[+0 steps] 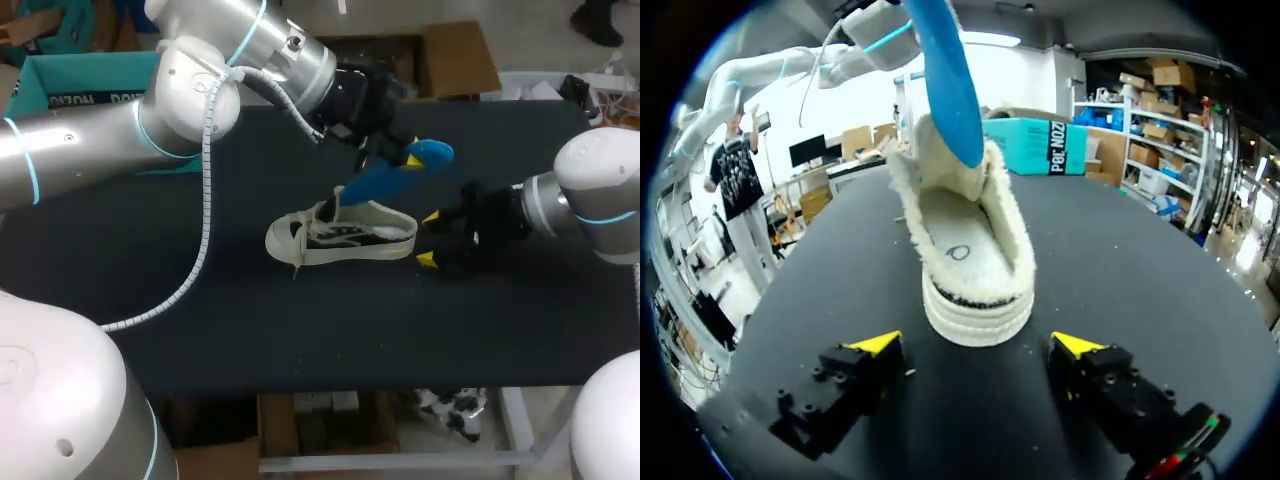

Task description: Open the shoe tongue, take the insole out of the shoe, put the insole back into the shoe, and pack the shoe into the shoebox

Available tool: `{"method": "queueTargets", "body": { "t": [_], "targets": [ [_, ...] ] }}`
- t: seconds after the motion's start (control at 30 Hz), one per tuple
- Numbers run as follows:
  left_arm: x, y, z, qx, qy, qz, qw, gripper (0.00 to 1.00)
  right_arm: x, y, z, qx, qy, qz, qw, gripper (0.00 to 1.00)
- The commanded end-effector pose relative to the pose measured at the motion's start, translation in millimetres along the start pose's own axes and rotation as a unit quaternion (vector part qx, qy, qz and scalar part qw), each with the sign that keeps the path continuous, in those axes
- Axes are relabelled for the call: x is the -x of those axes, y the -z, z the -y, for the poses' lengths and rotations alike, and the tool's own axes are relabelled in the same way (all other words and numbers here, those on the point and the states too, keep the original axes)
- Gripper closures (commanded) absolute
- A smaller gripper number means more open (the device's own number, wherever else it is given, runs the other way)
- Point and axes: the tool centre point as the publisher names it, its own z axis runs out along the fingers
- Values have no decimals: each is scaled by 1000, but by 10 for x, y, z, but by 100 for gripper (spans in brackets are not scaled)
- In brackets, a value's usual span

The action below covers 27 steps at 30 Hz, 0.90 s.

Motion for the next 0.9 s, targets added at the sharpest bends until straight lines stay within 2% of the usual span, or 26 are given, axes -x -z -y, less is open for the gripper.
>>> {"method": "queueTargets", "body": {
  "t": [0.03, 0.17, 0.27, 0.33, 0.4, 0.43, 0.77, 0.8, 0.83, 0.9],
  "targets": [
    [-54, 206, 82, -50, -14, 3, 999, 100, -120, 371, -105, -31, 3, 17, 999, 0],
    [-38, 425, 154, -96, -36, 3, 995, 100, -108, 528, -166, -50, 11, 19, 998, 0],
    [12, 613, 154, -149, -55, -13, 987, 100, -95, 610, -214, -59, 20, 19, 998, 0],
    [43, 731, 161, -169, -72, -22, 983, 100, -81, 642, -239, -62, 25, 18, 998, 0],
    [64, 823, 178, -171, -79, -30, 982, 100, -69, 656, -260, -64, 29, 16, 997, 0],
    [61, 903, 171, -149, -82, -25, 985, 100, -60, 664, -285, -67, 33, 14, 997, 0],
    [61, 903, 171, -149, -82, -25, 985, 100, 60, 824, -604, -120, 71, -6, 990, 0],
    [-9, 940, 102, -159, -84, -32, 983, 100, 88, 834, -639, -125, 74, -9, 989, 0],
    [-71, 983, 33, -156, -66, -8, 985, 100, 113, 840, -673, -133, 76, -12, 988, 0],
    [-172, 1081, -96, -185, -63, 3, 981, 100, 160, 850, -744, -141, 83, -17, 986, 0]
  ]
}}
